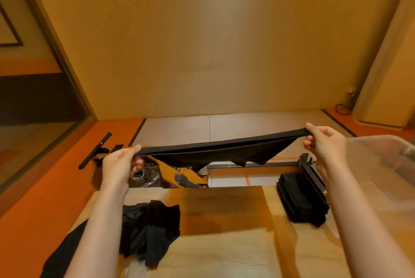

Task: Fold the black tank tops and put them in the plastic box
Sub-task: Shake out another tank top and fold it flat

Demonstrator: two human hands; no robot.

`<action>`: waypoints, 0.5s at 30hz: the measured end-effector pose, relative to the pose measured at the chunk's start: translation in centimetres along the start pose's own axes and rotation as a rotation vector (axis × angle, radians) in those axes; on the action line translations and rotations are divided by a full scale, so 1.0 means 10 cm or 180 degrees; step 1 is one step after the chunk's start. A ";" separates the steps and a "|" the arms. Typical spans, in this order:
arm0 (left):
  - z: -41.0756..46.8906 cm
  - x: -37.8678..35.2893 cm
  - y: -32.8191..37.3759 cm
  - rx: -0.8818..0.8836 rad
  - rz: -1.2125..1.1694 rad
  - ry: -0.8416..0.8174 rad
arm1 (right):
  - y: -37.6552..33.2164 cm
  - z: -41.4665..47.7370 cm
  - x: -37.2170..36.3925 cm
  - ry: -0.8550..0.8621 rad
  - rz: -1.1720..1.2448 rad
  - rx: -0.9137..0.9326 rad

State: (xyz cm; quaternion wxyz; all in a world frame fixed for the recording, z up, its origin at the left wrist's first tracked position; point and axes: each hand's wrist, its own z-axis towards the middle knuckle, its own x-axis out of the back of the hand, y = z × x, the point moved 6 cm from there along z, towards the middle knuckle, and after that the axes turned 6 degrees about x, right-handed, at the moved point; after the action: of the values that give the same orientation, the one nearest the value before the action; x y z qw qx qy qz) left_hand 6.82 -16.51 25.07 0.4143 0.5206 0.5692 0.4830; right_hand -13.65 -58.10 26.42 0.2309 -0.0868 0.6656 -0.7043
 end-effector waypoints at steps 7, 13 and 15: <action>-0.82 0.50 -1.41 0.0751 0.0231 0.0153 | 0.86 -0.89 0.97 -0.0053 -0.0573 -0.0400; -1.42 0.87 -2.08 0.0878 0.0365 0.0278 | 1.32 -1.56 1.62 -0.0041 -0.0878 -0.0659; -1.59 0.97 -2.26 0.0953 0.0432 0.0245 | 1.42 -1.75 1.79 -0.0025 -0.1040 -0.0693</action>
State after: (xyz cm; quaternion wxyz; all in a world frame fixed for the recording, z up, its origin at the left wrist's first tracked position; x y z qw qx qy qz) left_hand -14.10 -8.55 6.20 0.2765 0.5949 0.6138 0.4392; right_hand -33.86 -50.38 7.46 0.1054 -0.2208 0.7141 -0.6559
